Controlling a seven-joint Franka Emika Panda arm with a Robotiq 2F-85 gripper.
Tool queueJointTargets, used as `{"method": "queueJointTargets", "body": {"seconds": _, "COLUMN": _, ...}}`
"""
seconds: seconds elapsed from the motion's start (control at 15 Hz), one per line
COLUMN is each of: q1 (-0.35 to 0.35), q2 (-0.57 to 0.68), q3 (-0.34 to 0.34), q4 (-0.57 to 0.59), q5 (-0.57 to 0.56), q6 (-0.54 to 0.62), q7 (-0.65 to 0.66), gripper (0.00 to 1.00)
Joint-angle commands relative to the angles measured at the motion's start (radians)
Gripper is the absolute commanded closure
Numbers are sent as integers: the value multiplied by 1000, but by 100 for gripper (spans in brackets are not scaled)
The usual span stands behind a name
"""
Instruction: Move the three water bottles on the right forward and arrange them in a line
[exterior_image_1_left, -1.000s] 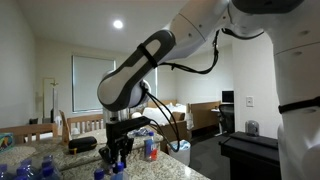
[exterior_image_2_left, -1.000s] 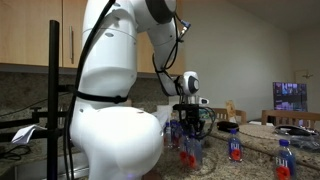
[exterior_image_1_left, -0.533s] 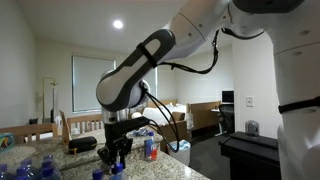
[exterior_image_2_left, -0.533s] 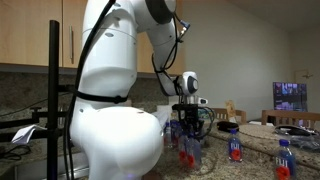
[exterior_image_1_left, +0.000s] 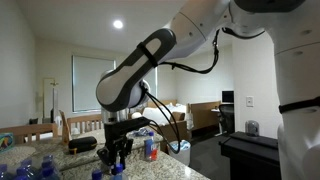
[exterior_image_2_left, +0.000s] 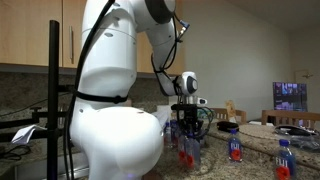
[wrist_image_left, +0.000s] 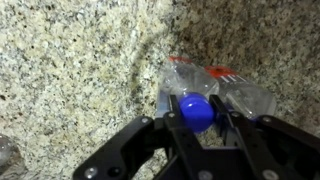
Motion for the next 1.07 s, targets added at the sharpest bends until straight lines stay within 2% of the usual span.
{"method": "queueJointTargets", "body": {"seconds": 0.0, "q1": 11, "q2": -56, "q3": 1, "q4": -64, "q5": 10, "q6": 23, "q7": 101, "gripper": 87}}
{"method": "queueJointTargets", "body": {"seconds": 0.33, "q1": 13, "q2": -59, "q3": 2, "q4": -72, "q5": 3, "q6": 19, "q7": 149, "gripper": 87}}
{"method": "queueJointTargets", "body": {"seconds": 1.0, "q1": 15, "q2": -22, "q3": 4, "q4": -22, "q5": -20, "q6": 0, "q7": 104, "gripper": 87}}
